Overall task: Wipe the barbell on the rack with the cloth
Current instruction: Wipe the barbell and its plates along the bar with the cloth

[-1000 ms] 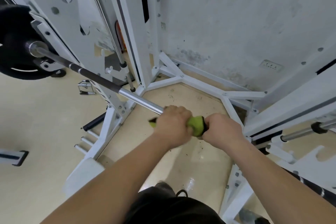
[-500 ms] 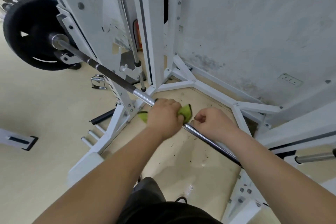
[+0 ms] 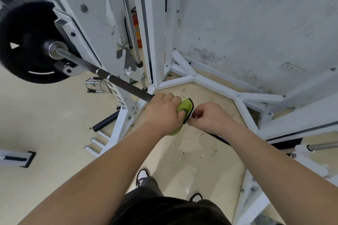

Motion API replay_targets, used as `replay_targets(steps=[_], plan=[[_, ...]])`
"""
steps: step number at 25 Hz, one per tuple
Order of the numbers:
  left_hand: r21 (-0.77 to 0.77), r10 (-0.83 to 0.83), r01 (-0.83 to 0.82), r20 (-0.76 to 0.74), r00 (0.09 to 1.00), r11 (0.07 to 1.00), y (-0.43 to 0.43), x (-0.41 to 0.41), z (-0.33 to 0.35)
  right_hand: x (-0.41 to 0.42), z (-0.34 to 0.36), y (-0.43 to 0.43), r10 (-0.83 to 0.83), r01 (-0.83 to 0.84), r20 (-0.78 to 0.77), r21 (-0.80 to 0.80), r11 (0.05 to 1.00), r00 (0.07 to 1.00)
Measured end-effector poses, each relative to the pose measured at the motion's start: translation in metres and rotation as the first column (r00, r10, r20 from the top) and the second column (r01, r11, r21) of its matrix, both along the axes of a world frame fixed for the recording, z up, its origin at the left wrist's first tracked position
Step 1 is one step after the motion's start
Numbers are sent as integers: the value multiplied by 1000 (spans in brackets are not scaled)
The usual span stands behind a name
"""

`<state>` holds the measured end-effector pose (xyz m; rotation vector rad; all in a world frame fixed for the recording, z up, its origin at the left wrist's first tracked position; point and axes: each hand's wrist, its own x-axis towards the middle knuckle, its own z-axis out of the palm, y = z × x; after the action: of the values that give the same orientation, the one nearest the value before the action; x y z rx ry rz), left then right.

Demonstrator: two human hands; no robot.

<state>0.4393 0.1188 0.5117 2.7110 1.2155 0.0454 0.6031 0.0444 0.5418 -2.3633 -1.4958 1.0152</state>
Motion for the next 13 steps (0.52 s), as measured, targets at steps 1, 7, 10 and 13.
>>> replay_targets(steps=[1, 7, 10, 13], plan=[[11, -31, 30, 19, 999, 999, 6, -4, -4, -5, 2, 5, -10, 10, 5, -12, 1000, 1000], [-16, -83, 83, 27, 996, 996, -4, 12, 4, -18, 7, 26, -38, 40, 45, -50, 998, 998], [-58, -131, 128, -47, 990, 990, 13, -3, 10, -20, 16, 28, 35, -30, 63, -79, 996, 997], [24, 87, -86, -34, 996, 996, 22, -11, 12, -9, 18, 10, -52, 52, -16, -19, 998, 999]])
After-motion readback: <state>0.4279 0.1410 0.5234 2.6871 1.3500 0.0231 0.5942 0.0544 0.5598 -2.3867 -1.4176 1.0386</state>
